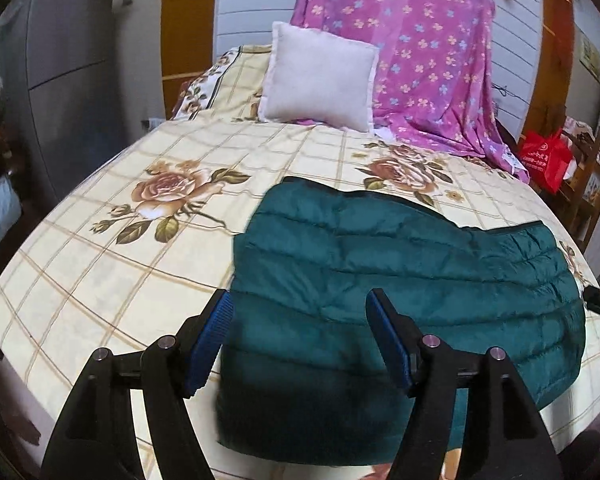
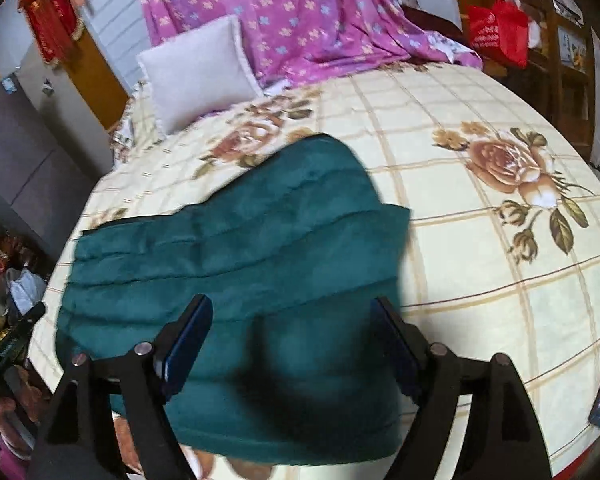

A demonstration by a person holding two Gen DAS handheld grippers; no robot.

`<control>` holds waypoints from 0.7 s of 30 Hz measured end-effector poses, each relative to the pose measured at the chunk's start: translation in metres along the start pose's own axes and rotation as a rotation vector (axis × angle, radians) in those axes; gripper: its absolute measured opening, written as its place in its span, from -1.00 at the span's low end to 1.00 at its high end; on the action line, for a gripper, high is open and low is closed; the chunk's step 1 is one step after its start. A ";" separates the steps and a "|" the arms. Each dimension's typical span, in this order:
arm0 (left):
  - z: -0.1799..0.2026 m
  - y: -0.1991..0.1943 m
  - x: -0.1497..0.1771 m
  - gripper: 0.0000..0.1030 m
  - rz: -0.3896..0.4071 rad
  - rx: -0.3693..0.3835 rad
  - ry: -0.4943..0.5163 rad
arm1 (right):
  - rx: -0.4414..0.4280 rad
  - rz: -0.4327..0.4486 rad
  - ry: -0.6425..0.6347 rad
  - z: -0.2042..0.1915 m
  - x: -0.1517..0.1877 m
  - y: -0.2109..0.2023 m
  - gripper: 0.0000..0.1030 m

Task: Fold large clothes

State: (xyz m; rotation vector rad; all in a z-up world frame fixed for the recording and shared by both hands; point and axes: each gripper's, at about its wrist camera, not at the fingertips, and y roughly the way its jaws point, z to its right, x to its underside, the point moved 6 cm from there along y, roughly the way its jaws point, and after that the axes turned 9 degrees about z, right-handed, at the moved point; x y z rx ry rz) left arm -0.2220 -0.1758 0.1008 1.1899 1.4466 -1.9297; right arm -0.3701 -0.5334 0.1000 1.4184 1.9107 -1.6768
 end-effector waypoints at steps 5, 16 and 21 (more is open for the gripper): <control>0.024 -0.002 0.012 -0.02 -0.001 -0.033 0.046 | 0.007 0.041 -0.066 -0.039 0.012 -0.003 0.77; 0.050 -0.010 0.026 -0.02 0.020 -0.015 0.046 | -0.009 0.038 -0.095 -0.079 0.045 0.002 0.77; 0.055 -0.013 0.028 -0.02 0.029 -0.014 0.050 | 0.012 0.087 -0.124 -0.087 0.046 -0.006 0.77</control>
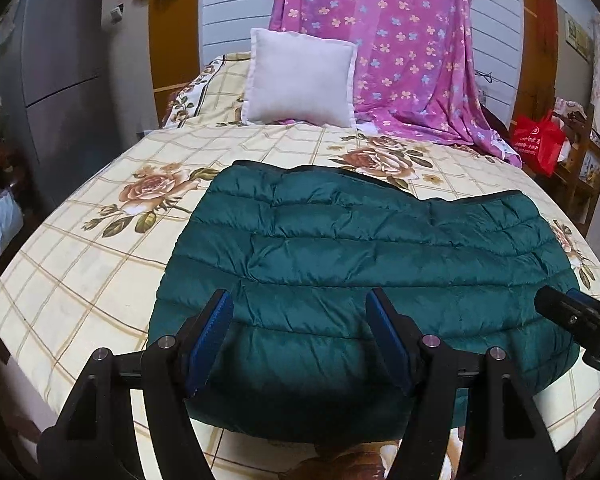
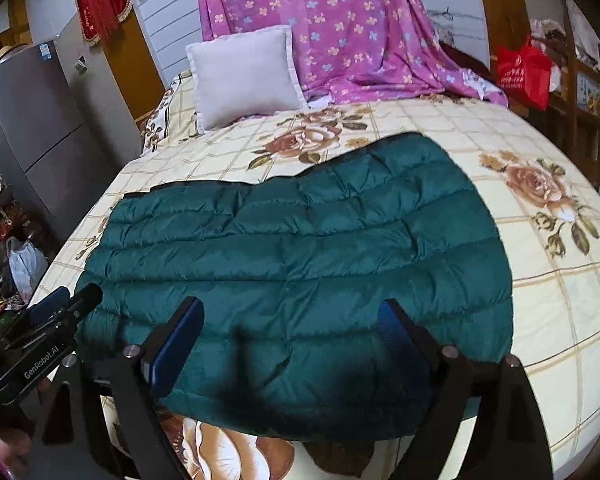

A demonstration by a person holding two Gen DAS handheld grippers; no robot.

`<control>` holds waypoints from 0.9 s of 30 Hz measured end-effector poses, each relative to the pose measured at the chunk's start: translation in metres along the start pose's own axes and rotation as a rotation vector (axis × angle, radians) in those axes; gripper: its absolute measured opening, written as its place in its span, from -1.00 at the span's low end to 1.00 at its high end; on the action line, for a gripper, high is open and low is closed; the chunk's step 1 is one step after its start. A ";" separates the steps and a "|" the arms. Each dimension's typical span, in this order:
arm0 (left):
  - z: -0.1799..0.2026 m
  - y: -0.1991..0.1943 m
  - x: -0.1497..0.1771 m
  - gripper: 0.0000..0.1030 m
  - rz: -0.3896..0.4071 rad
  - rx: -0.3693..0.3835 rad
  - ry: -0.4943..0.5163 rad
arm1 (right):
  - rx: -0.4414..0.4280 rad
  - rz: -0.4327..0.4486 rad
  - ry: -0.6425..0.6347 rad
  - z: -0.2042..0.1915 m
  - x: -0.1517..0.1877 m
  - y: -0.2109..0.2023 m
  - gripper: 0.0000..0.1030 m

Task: Fold large clothes

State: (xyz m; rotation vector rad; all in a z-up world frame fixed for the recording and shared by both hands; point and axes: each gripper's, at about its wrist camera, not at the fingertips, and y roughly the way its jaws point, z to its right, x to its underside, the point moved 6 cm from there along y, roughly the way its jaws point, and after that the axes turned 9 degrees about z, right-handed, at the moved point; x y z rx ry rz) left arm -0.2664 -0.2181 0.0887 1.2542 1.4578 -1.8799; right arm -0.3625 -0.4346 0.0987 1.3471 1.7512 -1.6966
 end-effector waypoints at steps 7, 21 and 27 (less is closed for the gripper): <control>0.008 -0.007 -0.004 -0.02 0.038 -0.007 0.019 | -0.003 0.028 -0.026 -0.007 -0.003 -0.006 0.81; 0.014 -0.005 0.002 -0.02 0.025 -0.017 0.033 | 0.037 0.060 -0.091 -0.012 -0.003 -0.011 0.88; 0.017 -0.006 0.002 -0.02 0.033 -0.024 0.043 | 0.039 0.054 -0.089 -0.012 -0.001 -0.010 0.88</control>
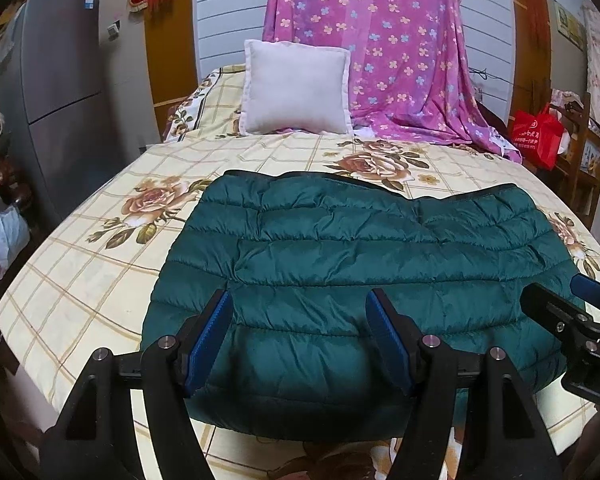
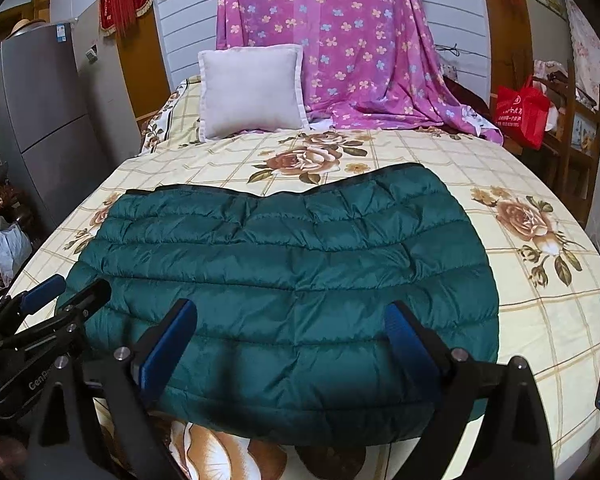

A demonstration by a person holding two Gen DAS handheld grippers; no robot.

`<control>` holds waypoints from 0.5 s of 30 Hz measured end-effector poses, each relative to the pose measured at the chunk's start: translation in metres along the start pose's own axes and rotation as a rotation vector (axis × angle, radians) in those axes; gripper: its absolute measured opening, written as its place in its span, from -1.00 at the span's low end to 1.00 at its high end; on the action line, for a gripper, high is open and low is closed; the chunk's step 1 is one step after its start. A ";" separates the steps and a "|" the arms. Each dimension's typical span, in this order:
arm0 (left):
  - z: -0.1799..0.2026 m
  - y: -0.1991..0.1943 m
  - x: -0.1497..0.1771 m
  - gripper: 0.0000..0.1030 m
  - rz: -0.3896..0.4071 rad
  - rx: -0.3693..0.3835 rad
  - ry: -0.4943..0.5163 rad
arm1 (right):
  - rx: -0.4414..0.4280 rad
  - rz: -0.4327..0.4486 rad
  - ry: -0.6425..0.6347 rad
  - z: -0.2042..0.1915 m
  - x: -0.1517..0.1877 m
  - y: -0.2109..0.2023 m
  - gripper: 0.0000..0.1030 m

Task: Fold large clothes

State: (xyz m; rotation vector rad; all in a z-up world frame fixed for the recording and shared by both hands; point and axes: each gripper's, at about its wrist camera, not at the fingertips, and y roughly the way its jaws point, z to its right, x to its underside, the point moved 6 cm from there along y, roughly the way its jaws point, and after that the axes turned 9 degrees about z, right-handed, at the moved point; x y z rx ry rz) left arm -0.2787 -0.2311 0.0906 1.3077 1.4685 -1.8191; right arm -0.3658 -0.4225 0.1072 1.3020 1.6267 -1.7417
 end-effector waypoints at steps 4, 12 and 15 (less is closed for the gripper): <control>0.001 0.000 0.001 -0.02 -0.002 0.001 0.002 | 0.006 -0.001 0.015 0.004 0.001 0.002 0.88; 0.002 0.000 0.001 -0.02 -0.005 0.005 0.001 | 0.006 -0.010 0.027 0.009 0.003 0.005 0.89; 0.002 0.000 0.001 -0.02 -0.005 0.004 0.000 | 0.000 -0.018 0.034 0.009 0.004 0.007 0.89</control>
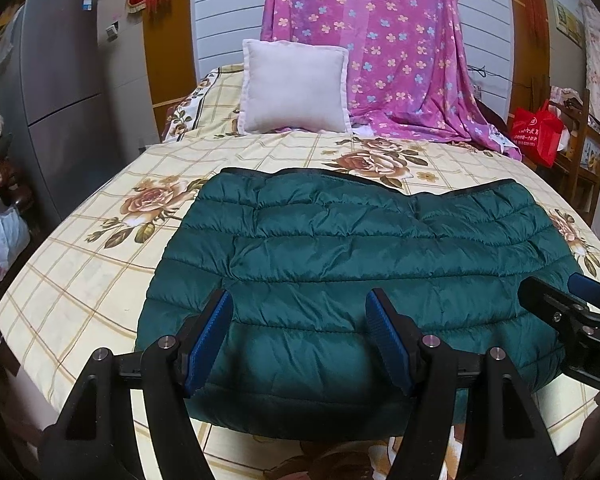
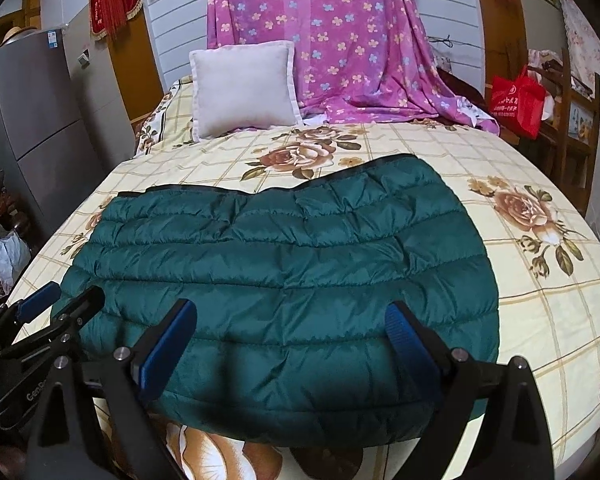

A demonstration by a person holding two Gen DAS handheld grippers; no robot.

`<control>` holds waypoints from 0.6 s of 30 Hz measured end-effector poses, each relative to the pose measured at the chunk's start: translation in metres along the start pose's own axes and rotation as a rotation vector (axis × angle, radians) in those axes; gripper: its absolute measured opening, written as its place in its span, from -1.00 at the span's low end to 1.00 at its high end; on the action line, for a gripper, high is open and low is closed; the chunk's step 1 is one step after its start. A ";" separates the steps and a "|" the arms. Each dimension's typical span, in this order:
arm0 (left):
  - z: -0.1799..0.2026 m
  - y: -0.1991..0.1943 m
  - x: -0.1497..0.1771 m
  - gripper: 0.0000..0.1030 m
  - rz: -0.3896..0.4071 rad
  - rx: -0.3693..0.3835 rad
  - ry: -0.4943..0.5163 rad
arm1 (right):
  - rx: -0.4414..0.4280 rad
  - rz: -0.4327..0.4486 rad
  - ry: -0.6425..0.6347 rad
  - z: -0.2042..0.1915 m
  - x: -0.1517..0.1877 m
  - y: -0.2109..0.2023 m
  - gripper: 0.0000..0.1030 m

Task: Fold large clothes

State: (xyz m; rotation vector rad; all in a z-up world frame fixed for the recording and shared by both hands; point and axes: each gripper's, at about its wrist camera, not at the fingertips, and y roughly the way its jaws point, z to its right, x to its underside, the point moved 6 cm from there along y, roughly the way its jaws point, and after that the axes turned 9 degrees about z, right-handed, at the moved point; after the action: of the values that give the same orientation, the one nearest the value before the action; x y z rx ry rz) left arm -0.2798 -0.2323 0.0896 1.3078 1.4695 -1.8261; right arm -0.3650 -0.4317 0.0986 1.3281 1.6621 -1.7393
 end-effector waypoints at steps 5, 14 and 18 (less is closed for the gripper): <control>-0.001 0.002 0.002 -0.02 -0.005 0.001 -0.016 | -0.002 -0.005 0.002 -0.001 0.002 0.002 0.89; -0.001 0.006 0.005 -0.02 -0.013 0.000 -0.011 | 0.002 -0.009 -0.007 -0.001 0.003 0.004 0.89; 0.000 0.007 0.005 -0.02 -0.016 0.001 -0.008 | 0.011 -0.008 -0.021 0.001 0.004 0.006 0.89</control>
State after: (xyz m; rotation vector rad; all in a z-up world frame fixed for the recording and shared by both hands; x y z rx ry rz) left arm -0.2764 -0.2336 0.0823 1.2914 1.4786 -1.8407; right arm -0.3625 -0.4326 0.0925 1.3057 1.6508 -1.7635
